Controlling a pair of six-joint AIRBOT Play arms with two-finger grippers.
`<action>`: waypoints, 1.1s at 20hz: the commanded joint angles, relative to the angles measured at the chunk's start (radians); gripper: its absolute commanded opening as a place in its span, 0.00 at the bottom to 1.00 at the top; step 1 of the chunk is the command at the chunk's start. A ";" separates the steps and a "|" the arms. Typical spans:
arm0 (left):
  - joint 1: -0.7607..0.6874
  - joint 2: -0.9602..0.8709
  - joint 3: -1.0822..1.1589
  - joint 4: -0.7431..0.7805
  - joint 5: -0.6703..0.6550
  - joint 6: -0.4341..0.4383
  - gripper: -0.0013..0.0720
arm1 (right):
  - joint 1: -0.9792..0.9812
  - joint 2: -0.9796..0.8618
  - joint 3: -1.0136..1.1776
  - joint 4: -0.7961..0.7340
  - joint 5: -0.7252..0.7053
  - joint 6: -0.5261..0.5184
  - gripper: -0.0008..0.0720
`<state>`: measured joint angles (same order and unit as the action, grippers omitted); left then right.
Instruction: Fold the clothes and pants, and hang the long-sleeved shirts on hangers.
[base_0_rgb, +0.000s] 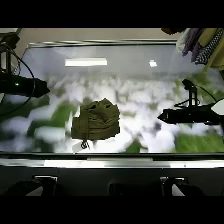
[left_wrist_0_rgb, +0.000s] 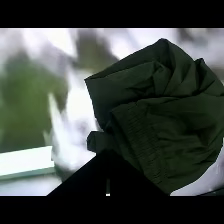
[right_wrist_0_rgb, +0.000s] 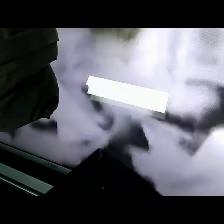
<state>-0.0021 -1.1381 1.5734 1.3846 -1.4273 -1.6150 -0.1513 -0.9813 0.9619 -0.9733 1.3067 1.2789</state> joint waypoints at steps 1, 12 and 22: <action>0.001 0.000 0.000 0.000 0.084 0.000 0.06 | 0.000 0.001 0.001 0.001 -0.001 0.001 0.05; 0.012 -0.037 -0.145 -0.027 -0.038 -0.019 0.99 | 0.000 0.001 0.001 0.004 0.006 0.005 0.05; 0.029 -0.036 -0.863 -0.590 0.373 0.380 0.98 | 0.000 0.001 0.001 0.003 0.059 0.145 0.14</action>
<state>0.0261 -1.1728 0.8379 0.9386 -1.1671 -1.3468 -0.1513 -0.9813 0.9619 -0.9699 1.3552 1.3930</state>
